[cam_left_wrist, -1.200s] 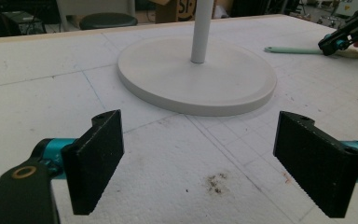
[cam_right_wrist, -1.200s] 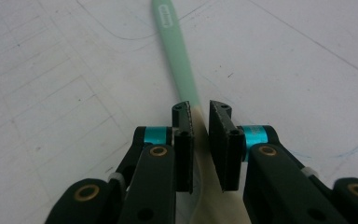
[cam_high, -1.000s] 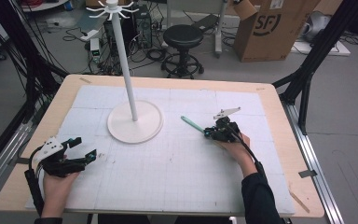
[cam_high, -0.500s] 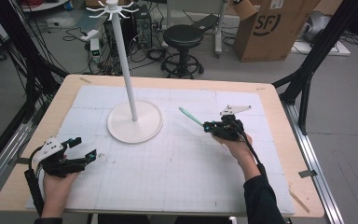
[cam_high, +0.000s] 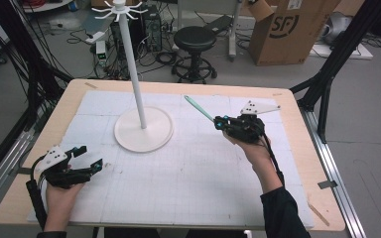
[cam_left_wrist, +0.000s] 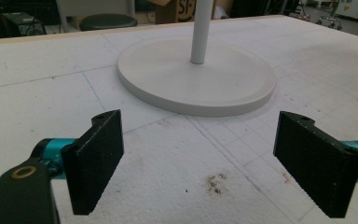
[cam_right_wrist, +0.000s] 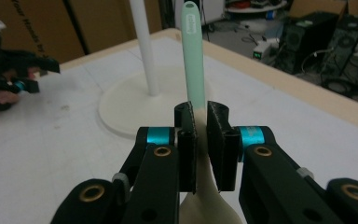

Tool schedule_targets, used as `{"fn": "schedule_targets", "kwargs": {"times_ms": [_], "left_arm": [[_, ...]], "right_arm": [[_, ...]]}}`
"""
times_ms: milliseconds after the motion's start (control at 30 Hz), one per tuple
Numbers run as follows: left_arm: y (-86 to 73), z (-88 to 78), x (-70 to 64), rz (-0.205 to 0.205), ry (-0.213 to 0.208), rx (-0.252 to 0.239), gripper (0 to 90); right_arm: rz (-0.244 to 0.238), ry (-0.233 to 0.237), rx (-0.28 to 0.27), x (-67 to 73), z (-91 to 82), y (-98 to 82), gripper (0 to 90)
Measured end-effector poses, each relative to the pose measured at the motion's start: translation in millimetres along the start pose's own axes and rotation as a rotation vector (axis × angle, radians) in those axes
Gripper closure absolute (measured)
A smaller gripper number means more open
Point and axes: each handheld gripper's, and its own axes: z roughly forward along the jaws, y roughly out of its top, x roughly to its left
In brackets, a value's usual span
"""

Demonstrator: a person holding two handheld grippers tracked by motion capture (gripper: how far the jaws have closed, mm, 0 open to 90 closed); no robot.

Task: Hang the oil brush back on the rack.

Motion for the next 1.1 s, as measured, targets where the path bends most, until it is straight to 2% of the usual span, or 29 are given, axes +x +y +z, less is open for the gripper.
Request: {"fn": "schedule_targets", "kwargs": {"times_ms": [100, 133, 533, 733, 1100], "left_arm": [[0.0, 0.1, 0.4, -0.005, -0.003, -0.004, 16.9], [-0.1, 0.3, 0.3, -0.008, -0.002, -0.006, 16.9], [-0.1, 0.0, 0.7, -0.008, -0.007, -0.005, 17.3], [-0.1, 0.1, 0.6, -0.008, -0.008, -0.006, 17.7], [-0.1, 0.1, 0.7, -0.008, -0.009, -0.007, 17.8]], "right_arm": [[-0.031, 0.012, -0.045, 12.4, -4.4, 20.1, 83.1], [-0.031, 0.012, -0.045, 12.4, -4.4, 20.1, 83.1], [-0.093, 0.044, -0.133, 42.8, -9.3, 74.2, 83.1], [-0.091, 0.057, -0.16, 47.4, -10.3, 90.6, 83.1], [-0.117, 0.059, -0.195, 55.5, -16.3, 135.7, 83.0]]}}
